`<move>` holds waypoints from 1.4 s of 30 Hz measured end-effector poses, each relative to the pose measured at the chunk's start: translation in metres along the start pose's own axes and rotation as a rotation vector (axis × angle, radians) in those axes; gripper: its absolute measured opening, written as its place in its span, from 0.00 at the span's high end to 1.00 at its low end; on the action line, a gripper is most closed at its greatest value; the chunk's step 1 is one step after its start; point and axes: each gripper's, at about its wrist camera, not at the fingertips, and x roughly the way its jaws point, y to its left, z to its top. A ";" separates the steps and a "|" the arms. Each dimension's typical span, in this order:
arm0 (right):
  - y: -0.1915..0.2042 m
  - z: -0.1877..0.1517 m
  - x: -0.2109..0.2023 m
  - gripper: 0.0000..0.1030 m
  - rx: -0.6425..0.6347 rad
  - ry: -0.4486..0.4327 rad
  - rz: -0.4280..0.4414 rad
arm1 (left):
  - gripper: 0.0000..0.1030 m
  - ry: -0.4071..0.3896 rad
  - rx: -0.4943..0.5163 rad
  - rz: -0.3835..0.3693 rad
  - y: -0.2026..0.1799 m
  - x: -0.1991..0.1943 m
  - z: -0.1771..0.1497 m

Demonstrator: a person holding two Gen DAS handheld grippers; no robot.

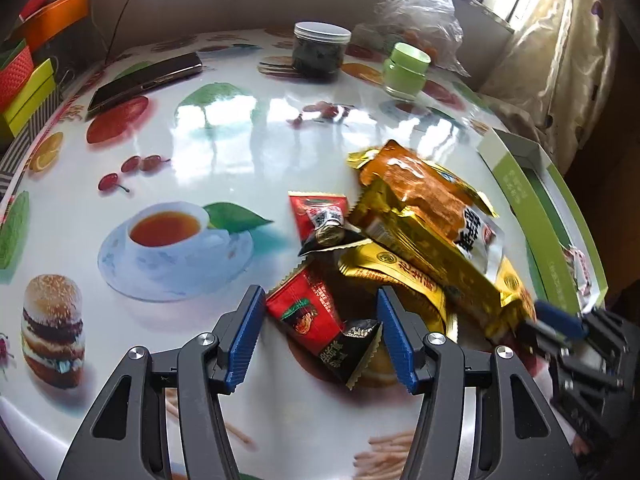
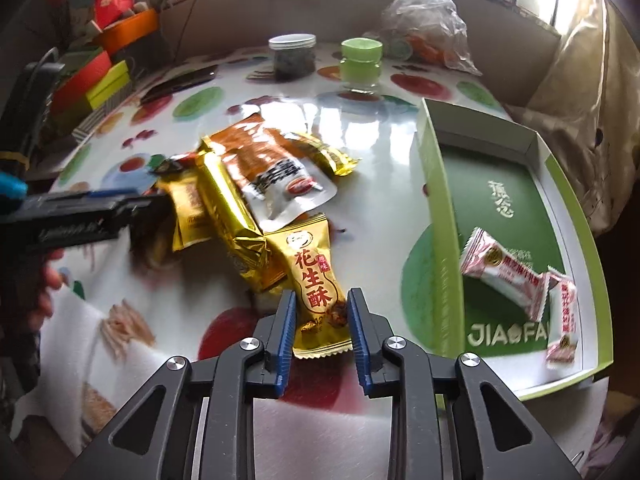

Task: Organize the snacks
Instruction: 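Grasp the yellow peanut-candy packet with the right tool, then grasp the red snack packet with the left tool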

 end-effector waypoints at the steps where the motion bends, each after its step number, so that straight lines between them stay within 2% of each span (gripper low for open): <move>1: 0.001 -0.001 -0.001 0.76 0.007 0.002 0.013 | 0.44 -0.002 -0.003 0.006 0.001 0.000 0.001; 5: 0.006 -0.006 -0.002 0.76 0.025 0.012 0.035 | 0.44 -0.004 -0.006 0.049 0.008 0.001 0.004; 9: 0.006 -0.008 -0.004 0.75 0.026 0.001 -0.017 | 0.44 0.001 -0.001 0.068 0.010 -0.001 -0.002; 14: 0.003 -0.012 0.001 0.67 0.019 0.005 -0.049 | 0.44 0.000 0.003 0.074 0.014 -0.005 -0.008; 19: 0.002 -0.012 0.003 0.66 0.010 -0.017 -0.053 | 0.44 -0.012 -0.082 -0.003 0.017 -0.018 -0.009; 23: 0.002 -0.013 0.003 0.69 0.021 -0.042 -0.052 | 0.44 -0.048 -0.083 -0.030 0.005 -0.031 -0.007; 25: 0.002 -0.015 0.003 0.70 0.030 -0.050 -0.052 | 0.44 -0.042 -0.078 -0.037 -0.002 -0.029 -0.005; 35: -0.004 -0.021 -0.002 0.70 0.073 -0.062 -0.035 | 0.44 -0.021 -0.010 0.031 -0.035 -0.010 0.001; 42: -0.005 -0.022 -0.004 0.70 0.085 -0.067 -0.031 | 0.44 -0.023 0.030 0.078 -0.044 -0.004 0.000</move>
